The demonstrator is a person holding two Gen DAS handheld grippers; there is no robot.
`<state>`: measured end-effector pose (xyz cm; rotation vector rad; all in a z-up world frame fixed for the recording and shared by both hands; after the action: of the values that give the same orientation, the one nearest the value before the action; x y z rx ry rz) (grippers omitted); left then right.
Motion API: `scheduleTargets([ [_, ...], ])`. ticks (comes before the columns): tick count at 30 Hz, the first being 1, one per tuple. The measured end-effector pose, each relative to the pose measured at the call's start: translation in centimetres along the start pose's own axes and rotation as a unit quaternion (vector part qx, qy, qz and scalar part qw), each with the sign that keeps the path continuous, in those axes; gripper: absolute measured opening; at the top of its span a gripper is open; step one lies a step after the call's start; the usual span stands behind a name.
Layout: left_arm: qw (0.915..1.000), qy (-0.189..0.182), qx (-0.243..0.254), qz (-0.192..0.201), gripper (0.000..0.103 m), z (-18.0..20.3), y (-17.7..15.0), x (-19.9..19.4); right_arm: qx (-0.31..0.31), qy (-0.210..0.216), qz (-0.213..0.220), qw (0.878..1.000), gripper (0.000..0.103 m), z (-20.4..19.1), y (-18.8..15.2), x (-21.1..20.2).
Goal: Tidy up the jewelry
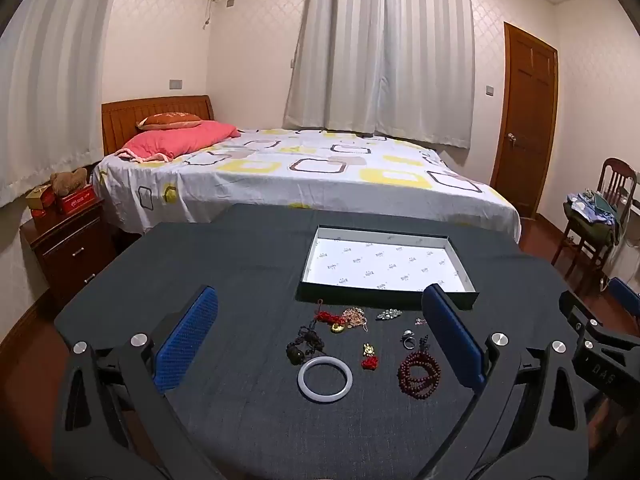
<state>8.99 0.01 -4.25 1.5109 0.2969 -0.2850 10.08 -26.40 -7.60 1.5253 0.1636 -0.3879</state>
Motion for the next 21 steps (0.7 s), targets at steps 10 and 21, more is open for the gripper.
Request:
scheduleTargets([
  [10,1.0000,-0.002,-0.004,-0.006,0.099,0.2,0.2,0.4,0.000,-0.003,0.011,1.000,0.097,-0.4,0.9,-0.4],
  [21,1.0000,-0.003,-0.006,-0.001,0.099,0.2,1.4,-0.7,0.015,0.000,0.022,1.000,0.097,0.8,1.7,-0.8],
])
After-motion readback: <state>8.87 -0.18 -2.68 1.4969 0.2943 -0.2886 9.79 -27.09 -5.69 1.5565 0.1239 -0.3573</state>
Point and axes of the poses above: each gripper's, at about its wrist camera, not at the fingertips, and x roughly the way its jaws point, z to its right, y to its top, the point moved 10 cm from there along x, roughly the way its jaws point, and after that the axes turned 4 degrees about z, right-handed, at the moved point
